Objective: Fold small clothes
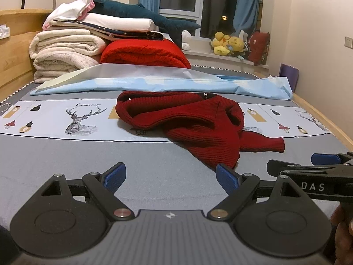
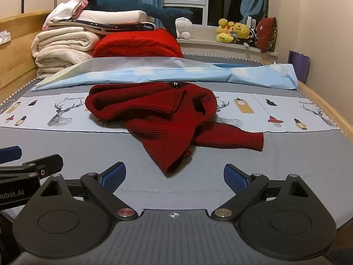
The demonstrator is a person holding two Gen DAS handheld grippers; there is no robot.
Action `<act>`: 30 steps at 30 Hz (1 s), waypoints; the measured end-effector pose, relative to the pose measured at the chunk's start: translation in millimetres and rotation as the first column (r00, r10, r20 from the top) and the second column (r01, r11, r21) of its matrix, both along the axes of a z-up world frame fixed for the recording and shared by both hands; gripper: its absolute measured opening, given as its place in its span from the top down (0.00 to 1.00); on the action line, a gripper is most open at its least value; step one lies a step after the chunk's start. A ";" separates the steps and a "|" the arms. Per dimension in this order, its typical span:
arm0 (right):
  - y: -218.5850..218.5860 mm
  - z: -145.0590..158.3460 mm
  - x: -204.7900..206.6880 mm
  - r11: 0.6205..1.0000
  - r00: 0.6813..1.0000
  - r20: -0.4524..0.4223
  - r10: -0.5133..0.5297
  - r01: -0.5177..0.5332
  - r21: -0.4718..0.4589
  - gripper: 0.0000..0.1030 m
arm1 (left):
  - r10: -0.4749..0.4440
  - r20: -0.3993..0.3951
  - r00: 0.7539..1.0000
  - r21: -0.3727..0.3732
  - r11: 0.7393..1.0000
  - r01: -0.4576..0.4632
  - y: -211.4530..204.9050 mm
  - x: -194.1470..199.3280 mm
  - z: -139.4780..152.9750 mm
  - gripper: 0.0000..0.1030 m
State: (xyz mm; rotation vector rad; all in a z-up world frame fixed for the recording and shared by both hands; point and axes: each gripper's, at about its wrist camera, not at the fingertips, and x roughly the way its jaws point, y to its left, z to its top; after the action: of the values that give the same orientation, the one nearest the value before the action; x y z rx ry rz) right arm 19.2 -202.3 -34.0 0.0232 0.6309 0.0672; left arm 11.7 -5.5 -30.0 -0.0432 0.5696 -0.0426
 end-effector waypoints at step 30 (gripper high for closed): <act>5.5 2.1 -1.2 1.000 1.000 0.009 0.030 -0.030 -0.003 0.08 | 0.007 -0.013 1.000 -0.011 1.000 -0.007 -1.6 0.3 -6.0 0.11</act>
State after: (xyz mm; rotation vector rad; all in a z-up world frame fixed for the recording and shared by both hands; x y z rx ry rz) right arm 18.0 -196.8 -31.9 0.0110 0.6219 0.0952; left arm 11.9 -7.1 -36.0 -0.0564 0.5826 -0.0388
